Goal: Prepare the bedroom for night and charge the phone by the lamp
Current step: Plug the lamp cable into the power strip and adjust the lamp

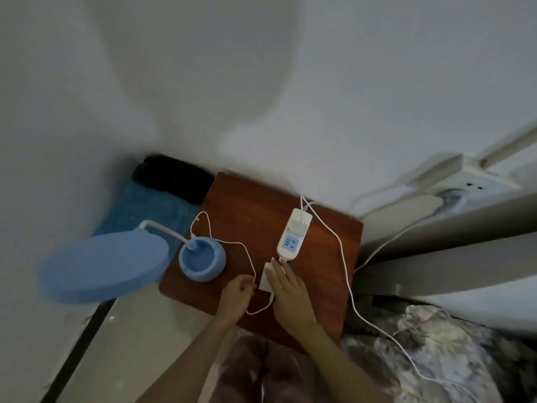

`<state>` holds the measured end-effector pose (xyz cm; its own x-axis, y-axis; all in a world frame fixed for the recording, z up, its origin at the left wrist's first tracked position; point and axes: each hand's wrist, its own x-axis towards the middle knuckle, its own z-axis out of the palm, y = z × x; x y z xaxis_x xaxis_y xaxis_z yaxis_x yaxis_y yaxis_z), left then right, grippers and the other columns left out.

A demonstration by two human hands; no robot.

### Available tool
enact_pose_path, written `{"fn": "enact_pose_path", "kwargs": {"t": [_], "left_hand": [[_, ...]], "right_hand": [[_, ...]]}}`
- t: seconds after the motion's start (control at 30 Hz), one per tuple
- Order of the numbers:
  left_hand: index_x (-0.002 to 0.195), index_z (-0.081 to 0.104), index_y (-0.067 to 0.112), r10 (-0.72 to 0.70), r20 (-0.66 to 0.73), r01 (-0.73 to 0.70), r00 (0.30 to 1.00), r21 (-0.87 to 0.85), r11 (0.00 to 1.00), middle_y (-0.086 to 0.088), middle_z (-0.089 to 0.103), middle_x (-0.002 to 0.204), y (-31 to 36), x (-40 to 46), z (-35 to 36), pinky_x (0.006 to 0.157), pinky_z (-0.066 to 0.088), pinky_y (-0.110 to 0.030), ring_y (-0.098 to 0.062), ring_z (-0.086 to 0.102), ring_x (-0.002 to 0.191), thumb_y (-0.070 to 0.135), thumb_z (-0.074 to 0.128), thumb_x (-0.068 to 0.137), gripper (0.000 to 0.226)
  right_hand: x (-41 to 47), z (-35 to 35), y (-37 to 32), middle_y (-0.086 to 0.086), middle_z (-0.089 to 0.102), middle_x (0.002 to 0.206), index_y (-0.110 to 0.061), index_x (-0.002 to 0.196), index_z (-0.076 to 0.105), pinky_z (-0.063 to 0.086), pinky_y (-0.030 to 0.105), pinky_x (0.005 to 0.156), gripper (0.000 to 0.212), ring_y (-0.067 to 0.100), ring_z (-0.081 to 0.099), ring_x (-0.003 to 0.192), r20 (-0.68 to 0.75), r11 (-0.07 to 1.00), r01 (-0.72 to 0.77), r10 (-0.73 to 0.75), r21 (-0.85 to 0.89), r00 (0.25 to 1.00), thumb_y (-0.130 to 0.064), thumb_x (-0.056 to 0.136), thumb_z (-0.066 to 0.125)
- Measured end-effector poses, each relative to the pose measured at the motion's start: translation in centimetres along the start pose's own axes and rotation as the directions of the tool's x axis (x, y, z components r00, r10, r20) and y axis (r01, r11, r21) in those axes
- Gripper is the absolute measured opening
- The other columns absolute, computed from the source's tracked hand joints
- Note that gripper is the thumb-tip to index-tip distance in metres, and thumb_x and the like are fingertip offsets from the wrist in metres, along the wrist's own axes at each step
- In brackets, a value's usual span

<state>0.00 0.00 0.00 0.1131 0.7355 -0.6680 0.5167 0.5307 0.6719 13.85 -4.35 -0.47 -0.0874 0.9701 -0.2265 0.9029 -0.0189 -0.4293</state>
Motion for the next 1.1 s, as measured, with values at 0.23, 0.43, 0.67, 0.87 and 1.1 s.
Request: {"fn": "enact_pose_path", "kwargs": {"t": [0.23,0.43,0.67,0.87,1.1], "left_hand": [[0.095,0.059,0.012,-0.075,-0.119,0.053,0.990,-0.182,0.982,0.001,0.065,0.081,-1.8,-0.5,2.0,0.053,0.043,-0.009,-0.008,0.060,0.070,0.001,0.042,0.091,0.021],[0.089,0.059,0.015,-0.089,-0.142,0.061,0.986,-0.189,0.980,0.004,0.064,0.079,-2.0,-1.7,2.9,0.056,0.043,-0.007,-0.011,0.060,0.070,-0.001,0.043,0.090,0.022],[0.087,0.058,0.014,-0.115,-0.164,0.084,0.980,-0.188,0.979,0.001,0.064,0.079,-1.7,-2.0,3.4,0.052,0.041,-0.004,0.008,0.058,0.055,-0.002,0.044,0.089,0.021],[0.078,0.058,0.020,-0.107,-0.157,0.070,0.982,-0.227,0.971,-0.001,0.065,0.080,-1.2,-1.9,3.0,0.054,0.041,-0.006,-0.008,0.060,0.067,-0.002,0.045,0.089,0.028],[0.087,0.060,0.027,-0.040,-0.045,0.025,0.998,-0.292,0.956,-0.004,0.067,0.100,2.2,-0.7,2.0,0.087,0.049,-0.035,-0.017,0.061,0.093,0.006,0.052,0.089,0.023]], "right_hand": [[1.5,0.1,1.8,0.010,0.042,0.142,-0.026,0.127,0.047,0.042,0.043,0.097,0.067,0.033,0.036,0.132,0.127,0.928,0.303,-0.281,-0.219,0.951,-0.018,0.065,0.068],[-1.3,1.1,3.5,0.005,0.038,0.145,-0.023,0.116,0.051,0.045,0.045,0.096,0.043,0.035,0.025,0.135,0.080,0.955,0.254,-0.244,-0.153,0.967,-0.024,0.075,0.065],[-2.9,2.4,2.3,0.018,0.031,0.144,-0.017,0.138,0.030,0.038,0.046,0.099,0.084,0.035,0.033,0.128,-0.048,0.921,-0.343,0.357,0.187,0.933,-0.034,0.069,0.076],[-1.7,2.9,0.9,0.021,0.037,0.138,-0.009,0.141,0.024,0.041,0.047,0.098,0.082,0.035,0.037,0.122,-0.065,0.875,-0.395,0.428,0.281,0.902,-0.015,0.075,0.072],[-1.5,-0.3,1.1,0.006,0.048,0.134,-0.018,0.134,0.035,0.043,0.032,0.095,0.065,0.016,0.048,0.115,0.110,0.518,-0.429,0.535,0.740,0.837,-0.014,0.078,0.069]]}}
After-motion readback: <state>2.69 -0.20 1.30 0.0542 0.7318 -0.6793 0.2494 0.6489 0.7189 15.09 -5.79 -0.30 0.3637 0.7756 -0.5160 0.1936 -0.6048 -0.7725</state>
